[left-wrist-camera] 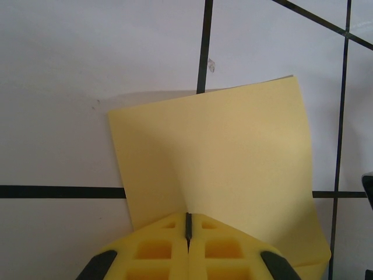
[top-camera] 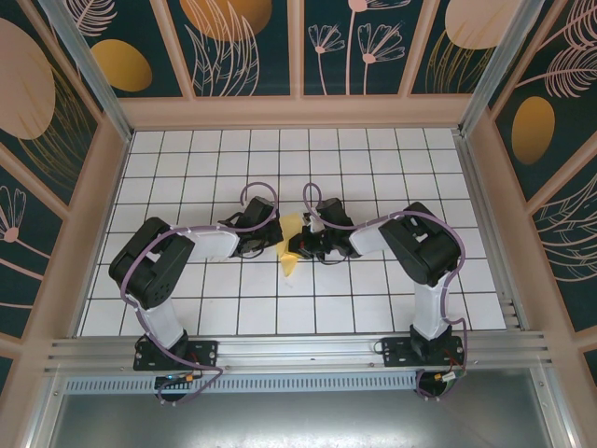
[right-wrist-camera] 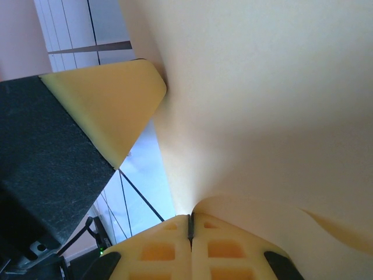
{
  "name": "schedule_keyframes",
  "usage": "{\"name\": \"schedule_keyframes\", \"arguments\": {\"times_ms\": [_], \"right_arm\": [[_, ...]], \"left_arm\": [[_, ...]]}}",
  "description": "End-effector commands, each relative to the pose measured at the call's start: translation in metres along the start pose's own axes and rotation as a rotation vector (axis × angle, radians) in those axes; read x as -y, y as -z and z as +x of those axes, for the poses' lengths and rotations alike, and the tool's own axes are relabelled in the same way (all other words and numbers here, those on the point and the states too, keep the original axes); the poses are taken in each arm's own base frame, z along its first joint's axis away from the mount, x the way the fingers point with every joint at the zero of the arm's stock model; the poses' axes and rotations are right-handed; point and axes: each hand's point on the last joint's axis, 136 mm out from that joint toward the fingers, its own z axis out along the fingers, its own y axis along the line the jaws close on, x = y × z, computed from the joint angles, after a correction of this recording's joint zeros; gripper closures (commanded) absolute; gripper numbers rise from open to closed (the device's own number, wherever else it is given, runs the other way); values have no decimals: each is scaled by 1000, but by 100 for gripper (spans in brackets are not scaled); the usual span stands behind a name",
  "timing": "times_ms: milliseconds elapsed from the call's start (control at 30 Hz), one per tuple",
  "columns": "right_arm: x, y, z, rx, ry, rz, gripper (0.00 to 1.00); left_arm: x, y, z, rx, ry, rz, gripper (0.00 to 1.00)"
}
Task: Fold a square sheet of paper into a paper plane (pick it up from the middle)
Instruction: Third fold the triangle at the center of the table.
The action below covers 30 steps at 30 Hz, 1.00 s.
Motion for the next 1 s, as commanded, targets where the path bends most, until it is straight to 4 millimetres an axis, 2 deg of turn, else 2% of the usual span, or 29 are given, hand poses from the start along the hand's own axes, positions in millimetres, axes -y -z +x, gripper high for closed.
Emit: {"name": "schedule_keyframes", "arguments": {"times_ms": [0,100,167,233,367,667,967], "right_arm": [[10,-7,-3,9,10,38,96],[13,-7,-2,8,5,47,94],[14,-7,-1,7,5,51,93],[15,-8,0,4,4,53,91],[16,-9,0,3,5,59,88],[21,-9,3,1,-12,81,70],[23,-8,5,2,-14,88,63]], "left_arm": [[-7,0,16,-60,-13,-19,92],[-5,10,5,-20,-7,-30,89],[-10,16,-3,13,7,-72,85],[-9,31,-16,69,18,-86,82],[-14,44,-24,115,45,-107,75],[-24,59,-24,154,99,-100,68],[-15,68,-16,140,105,-8,65]]}}
